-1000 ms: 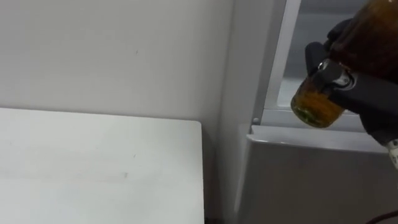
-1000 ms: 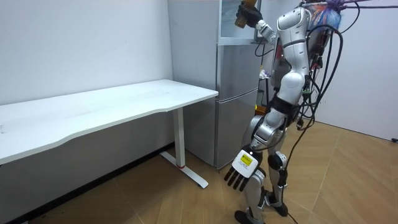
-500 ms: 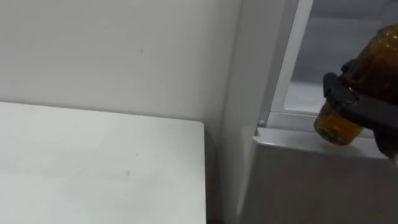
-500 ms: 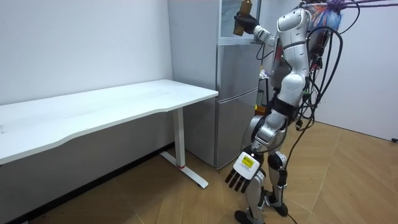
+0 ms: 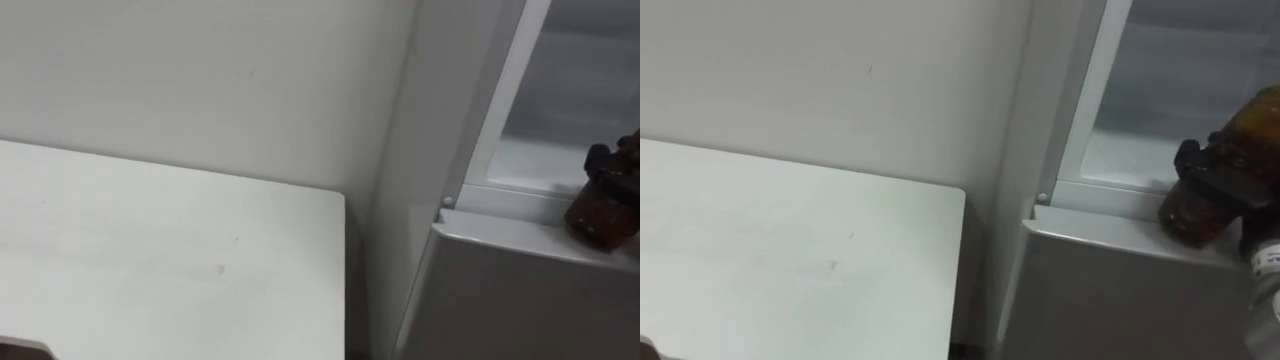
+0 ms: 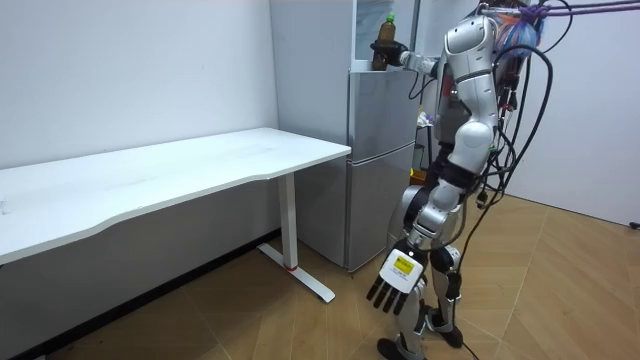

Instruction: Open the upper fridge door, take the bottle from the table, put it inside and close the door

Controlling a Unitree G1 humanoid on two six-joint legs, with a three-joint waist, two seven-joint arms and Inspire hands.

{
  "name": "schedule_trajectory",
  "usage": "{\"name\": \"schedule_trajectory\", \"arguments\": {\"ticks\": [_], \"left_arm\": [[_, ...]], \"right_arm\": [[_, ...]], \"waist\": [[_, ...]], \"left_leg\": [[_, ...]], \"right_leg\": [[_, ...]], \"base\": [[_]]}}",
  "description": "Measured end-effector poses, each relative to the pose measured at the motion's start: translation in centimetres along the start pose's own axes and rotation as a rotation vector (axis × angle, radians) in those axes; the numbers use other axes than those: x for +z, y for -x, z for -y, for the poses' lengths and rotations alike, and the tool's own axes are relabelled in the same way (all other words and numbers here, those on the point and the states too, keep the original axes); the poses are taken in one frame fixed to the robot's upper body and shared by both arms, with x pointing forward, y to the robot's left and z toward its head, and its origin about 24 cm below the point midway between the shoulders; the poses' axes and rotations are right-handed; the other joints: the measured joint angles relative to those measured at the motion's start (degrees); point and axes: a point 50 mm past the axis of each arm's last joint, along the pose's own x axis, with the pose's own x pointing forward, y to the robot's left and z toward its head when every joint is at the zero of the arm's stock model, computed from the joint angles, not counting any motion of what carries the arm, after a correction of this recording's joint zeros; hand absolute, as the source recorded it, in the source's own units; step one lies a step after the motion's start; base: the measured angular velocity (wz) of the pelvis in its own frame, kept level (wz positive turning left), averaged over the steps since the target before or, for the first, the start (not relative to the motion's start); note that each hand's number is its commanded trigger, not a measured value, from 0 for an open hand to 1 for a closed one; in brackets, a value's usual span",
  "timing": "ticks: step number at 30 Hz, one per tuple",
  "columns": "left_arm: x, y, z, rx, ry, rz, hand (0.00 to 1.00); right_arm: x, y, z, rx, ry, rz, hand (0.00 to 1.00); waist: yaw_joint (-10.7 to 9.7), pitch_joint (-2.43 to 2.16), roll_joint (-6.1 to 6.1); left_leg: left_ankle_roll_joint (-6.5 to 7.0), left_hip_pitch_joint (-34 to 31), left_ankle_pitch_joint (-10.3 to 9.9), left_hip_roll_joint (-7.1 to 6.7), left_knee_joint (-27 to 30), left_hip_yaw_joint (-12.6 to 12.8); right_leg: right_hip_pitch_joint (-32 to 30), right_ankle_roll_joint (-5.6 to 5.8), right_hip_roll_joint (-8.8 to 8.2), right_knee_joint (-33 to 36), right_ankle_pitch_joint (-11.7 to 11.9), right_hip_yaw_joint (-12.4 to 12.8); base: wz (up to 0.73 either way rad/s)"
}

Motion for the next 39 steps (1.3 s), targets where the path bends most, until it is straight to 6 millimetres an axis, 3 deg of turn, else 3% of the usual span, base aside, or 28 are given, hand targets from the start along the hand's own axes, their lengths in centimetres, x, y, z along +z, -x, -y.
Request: {"name": "schedule_trajectory", "arguments": {"ticks": [6, 18, 20, 30, 34, 39], "left_arm": [[-0.6, 0.2, -0.8, 0.028, 0.039, -0.017, 0.0], [-1.0, 0.3, -1.1, 0.031, 0.051, -0.029, 0.0], [-1.1, 0.3, -1.1, 0.031, 0.051, -0.037, 0.0], [-1.0, 0.3, -1.1, 0.038, 0.051, -0.041, 0.0], [-0.8, 0.4, -1.4, 0.067, 0.047, -0.032, 0.0], [-0.8, 0.4, -1.6, 0.085, 0.044, -0.032, 0.0]], "right_arm": [[0.6, -0.5, 0.0, -0.065, -0.006, 0.003, 1.0], [5.2, -2.0, -0.3, -0.086, -0.006, 0.134, 1.0], [5.6, -2.0, -0.5, -0.081, -0.011, 0.149, 1.0], [5.4, -2.0, -0.5, -0.078, -0.003, 0.131, 1.0], [4.5, -2.2, -0.3, -0.091, 0.016, 0.085, 1.0], [3.5, -2.2, -0.2, -0.098, 0.052, 0.043, 1.0]], "waist": [[0.02, -0.14, -0.07], [0.31, -0.61, 0.55], [0.33, -0.93, 0.6], [1.49, -0.87, 0.61], [1.55, -0.54, -0.08], [2.04, -0.18, 0.13]], "left_leg": [[0.0, -0.22, 0.0, 0.01, 0.53, 0.0], [0.01, -0.5, 0.0, 0.12, 0.61, -0.03], [0.03, -1.06, 0.0, 0.14, 0.82, -0.14], [0.2, -1.22, 0.09, -0.35, 0.31, -0.2], [0.27, -0.95, 0.15, -0.7, -0.04, -1.02], [0.28, -1.15, 0.15, -1.02, -0.03, -2.27]], "right_leg": [[-0.34, 0.0, -0.01, 0.07, 0.0, -0.02], [-0.71, 0.02, -0.22, 0.95, -0.02, -0.82], [-1.23, 0.02, -0.32, 1.15, -0.02, -1.35], [-1.92, 0.24, -1.06, 2.16, -0.22, -1.79], [-1.21, 0.56, -1.12, 2.11, -0.43, -2.09], [-0.72, 0.59, -1.15, 1.95, -0.45, -3.11]], "base": [[-0.01], [0.0], [0.0], [-0.01], [0.12], [0.15]]}}
